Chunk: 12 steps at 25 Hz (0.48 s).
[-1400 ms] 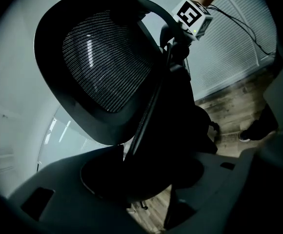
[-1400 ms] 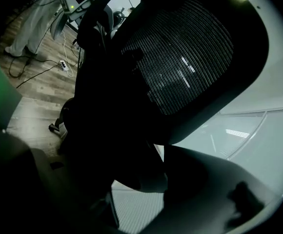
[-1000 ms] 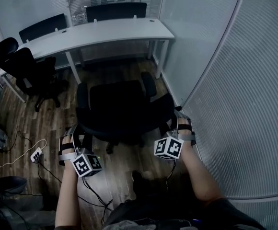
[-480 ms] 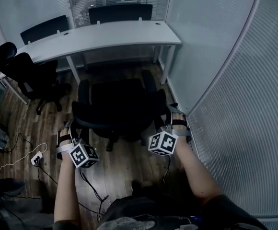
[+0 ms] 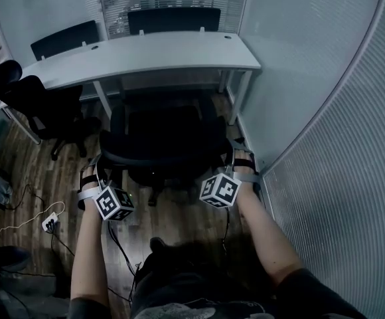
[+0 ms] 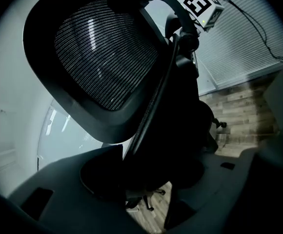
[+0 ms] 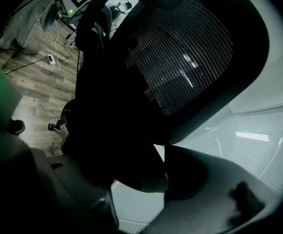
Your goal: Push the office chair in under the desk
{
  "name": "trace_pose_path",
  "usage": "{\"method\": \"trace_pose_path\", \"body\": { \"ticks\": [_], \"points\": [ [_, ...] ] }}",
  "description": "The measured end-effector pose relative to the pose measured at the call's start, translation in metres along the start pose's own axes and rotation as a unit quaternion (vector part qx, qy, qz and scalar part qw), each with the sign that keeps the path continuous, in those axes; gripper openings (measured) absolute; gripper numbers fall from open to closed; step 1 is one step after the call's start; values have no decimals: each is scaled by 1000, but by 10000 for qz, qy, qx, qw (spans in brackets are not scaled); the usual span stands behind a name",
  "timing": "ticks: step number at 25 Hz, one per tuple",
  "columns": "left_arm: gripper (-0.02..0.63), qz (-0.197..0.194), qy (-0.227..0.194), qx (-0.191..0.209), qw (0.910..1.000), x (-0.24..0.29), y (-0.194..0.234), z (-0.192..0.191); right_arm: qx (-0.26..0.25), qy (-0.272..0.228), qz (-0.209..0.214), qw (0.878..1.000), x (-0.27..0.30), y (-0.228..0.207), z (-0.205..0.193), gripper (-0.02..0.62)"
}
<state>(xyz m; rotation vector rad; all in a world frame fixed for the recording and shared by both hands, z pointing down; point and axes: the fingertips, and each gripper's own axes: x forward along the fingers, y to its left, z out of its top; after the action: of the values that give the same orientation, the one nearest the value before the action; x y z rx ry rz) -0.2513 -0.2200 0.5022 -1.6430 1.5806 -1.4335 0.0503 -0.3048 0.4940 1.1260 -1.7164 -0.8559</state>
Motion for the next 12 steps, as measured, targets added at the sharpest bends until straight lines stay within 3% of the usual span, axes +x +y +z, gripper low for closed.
{"method": "trace_pose_path", "body": {
  "ticks": [12],
  "points": [
    [245,122,-259,31,9996,122,55,1,21,59,-82,9999,119,-26,35,272]
  ]
}}
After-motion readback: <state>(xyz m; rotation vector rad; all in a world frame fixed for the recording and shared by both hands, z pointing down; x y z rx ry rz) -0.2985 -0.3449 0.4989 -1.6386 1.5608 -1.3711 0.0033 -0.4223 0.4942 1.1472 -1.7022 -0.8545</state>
